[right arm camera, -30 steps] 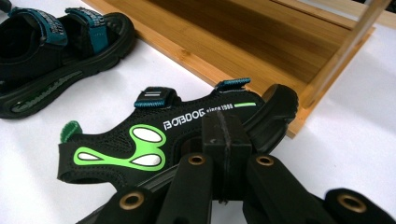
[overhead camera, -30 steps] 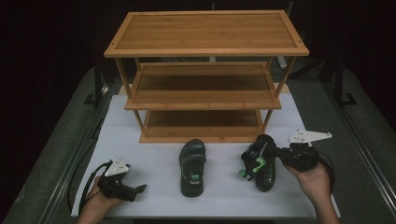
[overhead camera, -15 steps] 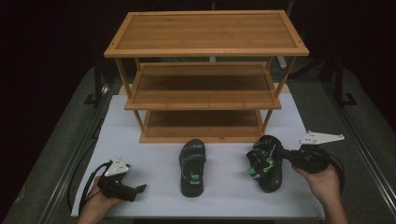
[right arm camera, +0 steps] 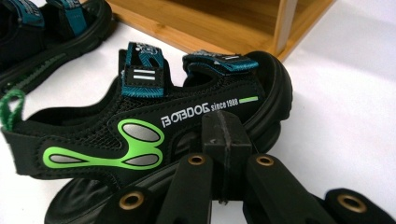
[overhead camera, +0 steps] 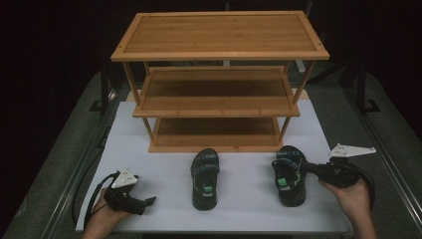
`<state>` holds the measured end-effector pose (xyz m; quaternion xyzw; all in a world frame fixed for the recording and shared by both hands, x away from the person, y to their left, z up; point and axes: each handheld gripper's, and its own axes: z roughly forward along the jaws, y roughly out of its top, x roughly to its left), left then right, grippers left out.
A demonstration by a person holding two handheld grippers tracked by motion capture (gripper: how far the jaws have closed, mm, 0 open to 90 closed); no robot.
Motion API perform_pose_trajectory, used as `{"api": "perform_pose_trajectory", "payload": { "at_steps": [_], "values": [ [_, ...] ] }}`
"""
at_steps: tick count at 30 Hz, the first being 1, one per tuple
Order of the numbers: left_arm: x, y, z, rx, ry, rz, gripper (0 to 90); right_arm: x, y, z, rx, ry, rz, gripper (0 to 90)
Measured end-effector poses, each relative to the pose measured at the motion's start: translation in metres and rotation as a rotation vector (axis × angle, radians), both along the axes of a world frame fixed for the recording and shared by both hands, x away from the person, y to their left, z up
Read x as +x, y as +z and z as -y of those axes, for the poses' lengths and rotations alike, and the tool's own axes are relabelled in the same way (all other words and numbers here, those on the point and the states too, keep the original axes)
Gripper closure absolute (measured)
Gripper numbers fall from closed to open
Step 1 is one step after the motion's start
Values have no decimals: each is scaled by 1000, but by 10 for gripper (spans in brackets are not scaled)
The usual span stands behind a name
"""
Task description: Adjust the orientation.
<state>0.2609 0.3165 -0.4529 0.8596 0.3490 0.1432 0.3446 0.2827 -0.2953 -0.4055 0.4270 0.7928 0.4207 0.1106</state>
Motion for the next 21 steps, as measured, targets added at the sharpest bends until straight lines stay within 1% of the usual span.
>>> {"api": "perform_pose_trajectory", "payload": {
  "at_steps": [1,2,3,5,6,8,9,10,16,17,18,20,21],
  "values": [
    [0,0,0,0,0,0,0,0,-1,1,1,0,-5,898],
    [0,0,0,0,0,0,0,1,-4,3,14,4,-14,898],
    [0,0,0,0,0,0,0,3,-10,3,-6,8,-28,897],
    [0,0,0,-1,1,-1,0,3,-12,4,-9,6,-34,897],
    [0,0,0,-1,0,-1,0,4,-14,7,1,5,-39,897],
    [0,0,0,-1,0,-1,0,4,-21,14,3,-13,-58,897],
    [0,0,0,-2,1,-1,0,4,-21,14,3,-13,-58,897],
    [0,0,0,-2,1,-1,0,5,-23,18,26,-20,-59,897],
    [0,0,0,-2,0,-1,0,4,-23,18,26,-23,-50,896],
    [0,0,0,-2,1,-1,0,3,-22,21,27,-37,-46,837],
    [0,0,0,-3,0,-2,0,3,-22,21,27,-37,-46,837],
    [0,0,0,-2,0,-1,0,1,-15,26,59,-57,-23,792],
    [0,0,0,-2,0,-1,0,1,-15,26,59,-57,-23,792]
  ]
}}
